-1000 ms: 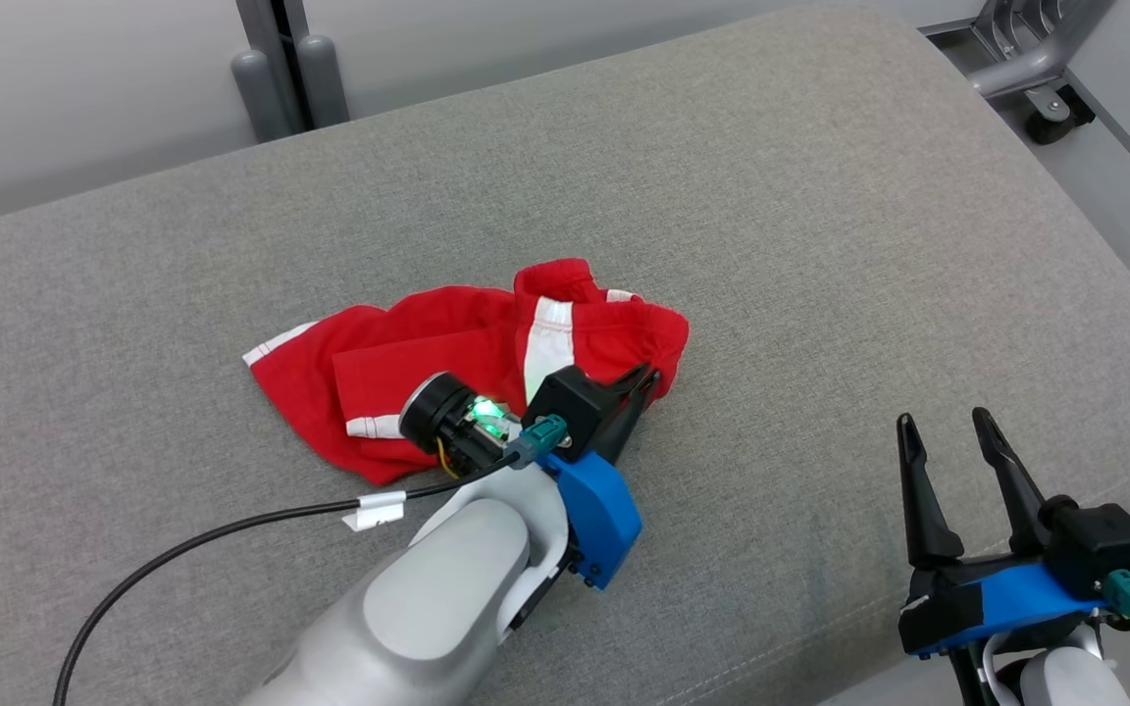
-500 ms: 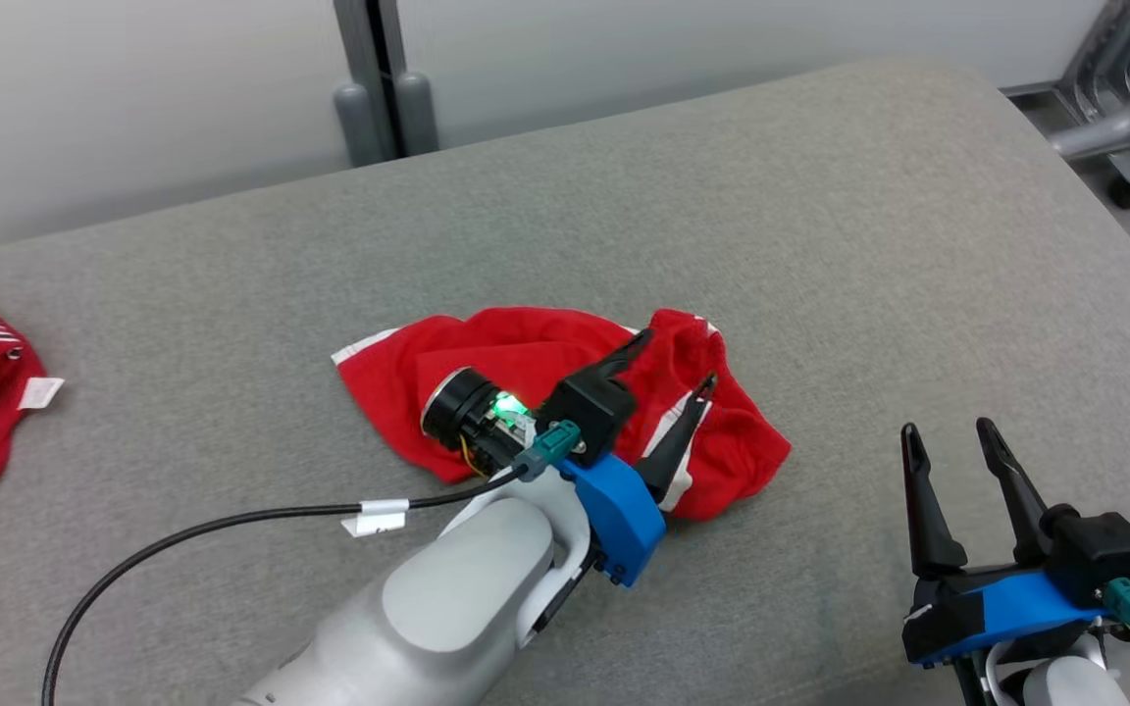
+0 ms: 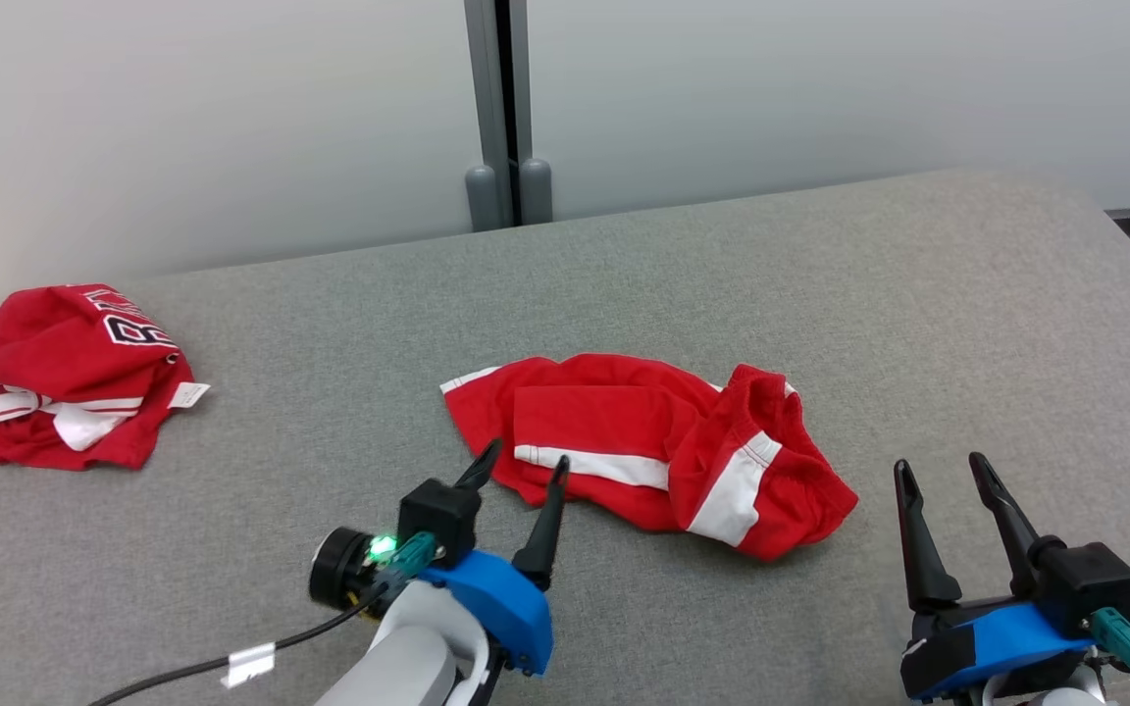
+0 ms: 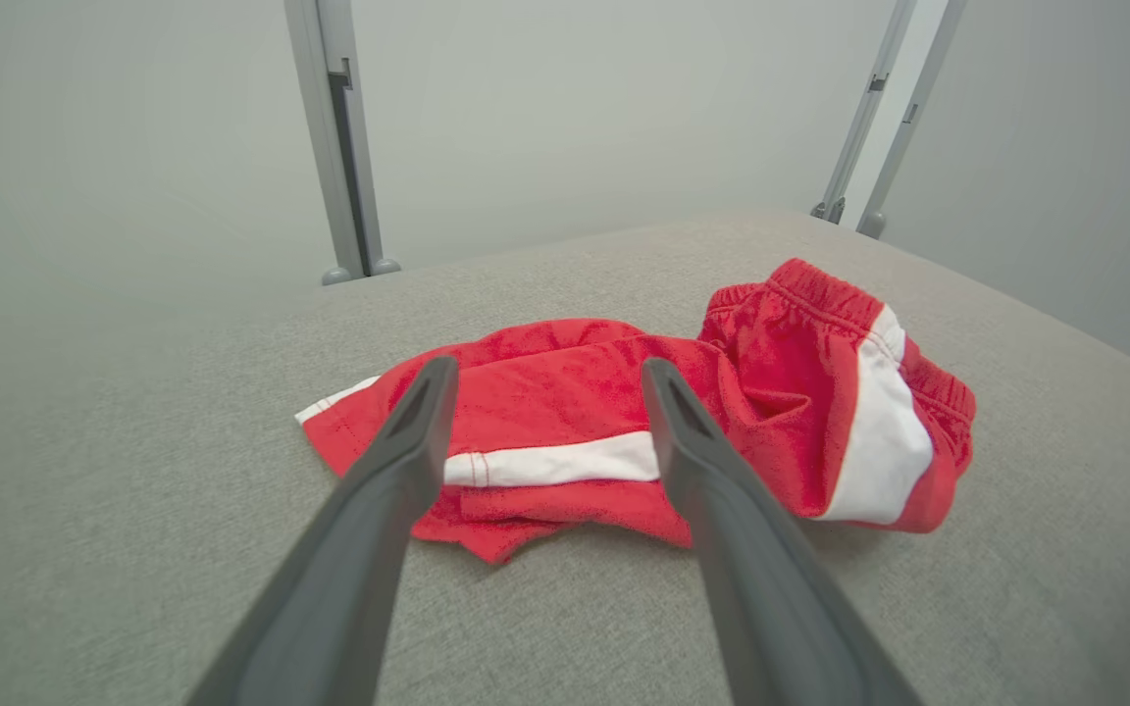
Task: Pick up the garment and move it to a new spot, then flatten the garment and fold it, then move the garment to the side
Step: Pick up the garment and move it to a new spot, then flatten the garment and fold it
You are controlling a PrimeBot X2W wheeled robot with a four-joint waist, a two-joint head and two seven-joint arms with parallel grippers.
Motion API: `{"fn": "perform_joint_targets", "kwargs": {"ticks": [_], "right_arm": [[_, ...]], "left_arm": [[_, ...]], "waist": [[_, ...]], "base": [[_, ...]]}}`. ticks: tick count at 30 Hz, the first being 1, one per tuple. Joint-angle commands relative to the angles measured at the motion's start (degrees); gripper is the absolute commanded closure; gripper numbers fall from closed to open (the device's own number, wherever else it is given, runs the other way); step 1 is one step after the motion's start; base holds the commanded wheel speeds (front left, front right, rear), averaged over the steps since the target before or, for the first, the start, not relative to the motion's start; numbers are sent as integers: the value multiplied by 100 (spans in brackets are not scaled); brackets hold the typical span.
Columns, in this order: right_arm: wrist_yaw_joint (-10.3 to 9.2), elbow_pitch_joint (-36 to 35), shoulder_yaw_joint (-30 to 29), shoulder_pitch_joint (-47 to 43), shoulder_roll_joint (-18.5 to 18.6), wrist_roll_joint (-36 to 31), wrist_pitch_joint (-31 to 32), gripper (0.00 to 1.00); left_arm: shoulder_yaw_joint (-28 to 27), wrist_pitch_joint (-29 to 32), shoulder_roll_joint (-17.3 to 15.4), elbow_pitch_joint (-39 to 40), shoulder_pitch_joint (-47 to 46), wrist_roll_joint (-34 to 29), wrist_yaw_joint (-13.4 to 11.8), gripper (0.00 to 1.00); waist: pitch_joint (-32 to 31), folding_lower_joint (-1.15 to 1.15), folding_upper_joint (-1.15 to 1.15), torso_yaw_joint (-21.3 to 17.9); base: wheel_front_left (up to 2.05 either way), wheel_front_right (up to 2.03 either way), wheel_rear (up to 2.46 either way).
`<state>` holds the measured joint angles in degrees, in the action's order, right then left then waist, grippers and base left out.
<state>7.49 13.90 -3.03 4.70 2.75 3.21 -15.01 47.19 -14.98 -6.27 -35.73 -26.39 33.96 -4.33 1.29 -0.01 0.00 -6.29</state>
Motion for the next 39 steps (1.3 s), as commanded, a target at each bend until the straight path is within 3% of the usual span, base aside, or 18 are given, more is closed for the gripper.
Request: {"fn": "perform_joint_targets", "kwargs": {"ticks": [1, 10, 18, 39], "right_arm": [[1, 7, 4, -104, 24, -22, -26, 0], [1, -5, 38, -360, 23, 27, -25, 0], [1, 14, -12, -563, 23, 104, -25, 0], [1, 89, 35, -510, 23, 132, -25, 0]], "left_arm": [[-188, -29, -58, 118, 203, -65, -61, 0], [-1583, -30, -348, 1002, 1615, -571, -267, 0], [-2287, -30, -283, 1419, 2362, -929, -186, 0], [-2888, -30, -1, 1275, 2529, -1502, 177, 0]], "waist": [[-52, 1, 0, 38], [-285, 1, 0, 344], [-403, 1, 0, 495], [-409, 1, 0, 484]], "base": [[0, 0, 0], [0, 0, 0], [0, 0, 0], [0, 0, 0]]}}
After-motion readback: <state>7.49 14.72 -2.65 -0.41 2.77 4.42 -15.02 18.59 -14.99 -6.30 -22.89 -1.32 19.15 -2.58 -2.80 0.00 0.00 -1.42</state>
